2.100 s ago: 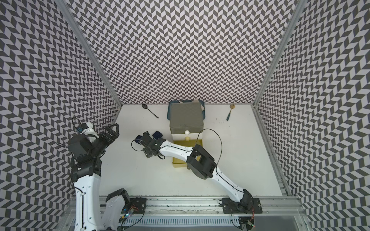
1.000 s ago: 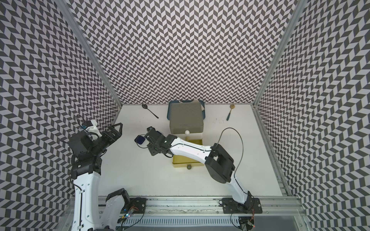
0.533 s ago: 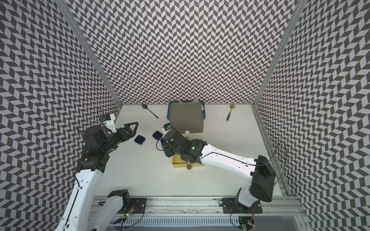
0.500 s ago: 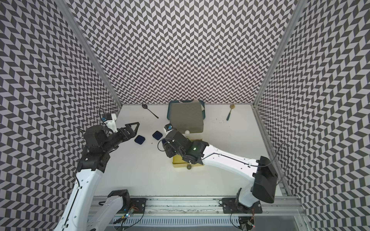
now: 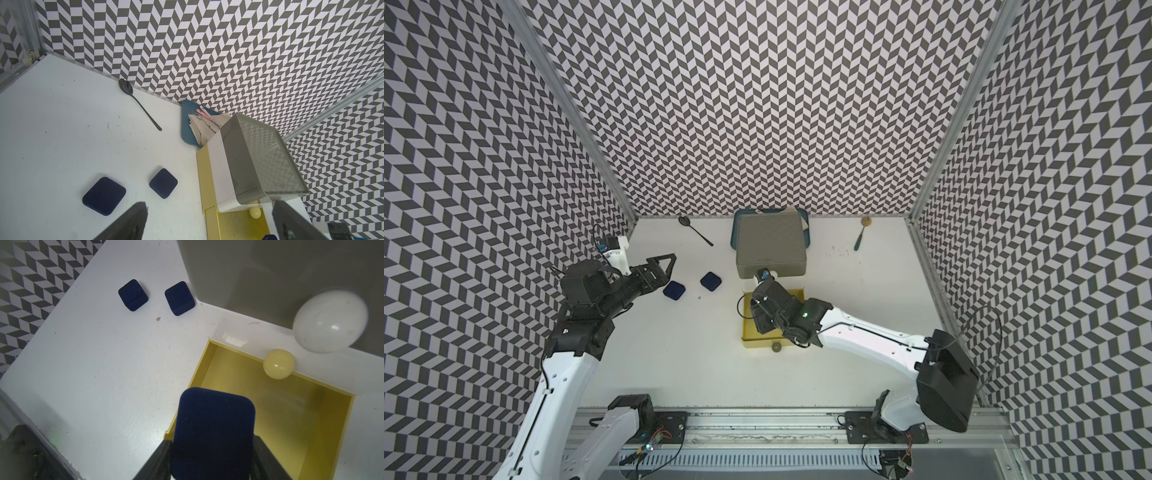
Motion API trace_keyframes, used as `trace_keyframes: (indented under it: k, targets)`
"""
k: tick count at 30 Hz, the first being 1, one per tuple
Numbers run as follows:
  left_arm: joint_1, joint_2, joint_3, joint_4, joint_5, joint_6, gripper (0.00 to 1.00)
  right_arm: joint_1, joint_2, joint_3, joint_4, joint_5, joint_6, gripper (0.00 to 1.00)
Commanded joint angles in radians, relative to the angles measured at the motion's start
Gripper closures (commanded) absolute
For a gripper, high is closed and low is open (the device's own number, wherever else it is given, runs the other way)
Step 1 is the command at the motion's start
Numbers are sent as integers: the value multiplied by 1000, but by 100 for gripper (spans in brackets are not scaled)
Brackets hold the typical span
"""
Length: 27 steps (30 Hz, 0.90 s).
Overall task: Place the brooch boxes into the drawer by color
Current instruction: Place the brooch box in the drawer.
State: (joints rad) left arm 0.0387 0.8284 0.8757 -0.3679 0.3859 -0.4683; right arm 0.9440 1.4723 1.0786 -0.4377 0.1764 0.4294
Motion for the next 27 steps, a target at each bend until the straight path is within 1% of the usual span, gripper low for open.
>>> trace_keyframes:
  k: [1,5,9,15,17,27]
  targets:
    - [-7,-9,9,13,-17,5,0,-36,55,24,63,-60,46,54]
    - [-7,-11,1,12,-22,2,0,-34,105,4,113,-68,76,54]
    - [-7,-12,0,11,-26,1,0,-34,151,-1,125,-54,101,54]
    - [-7,-14,-3,5,-30,6,0,-33,166,-33,170,-48,109,54]
    - [-7,-15,-6,6,-30,5,0,-29,176,-46,184,-22,143,52]
    - [-7,-21,-14,5,-31,7,0,-20,218,-86,234,19,190,51]
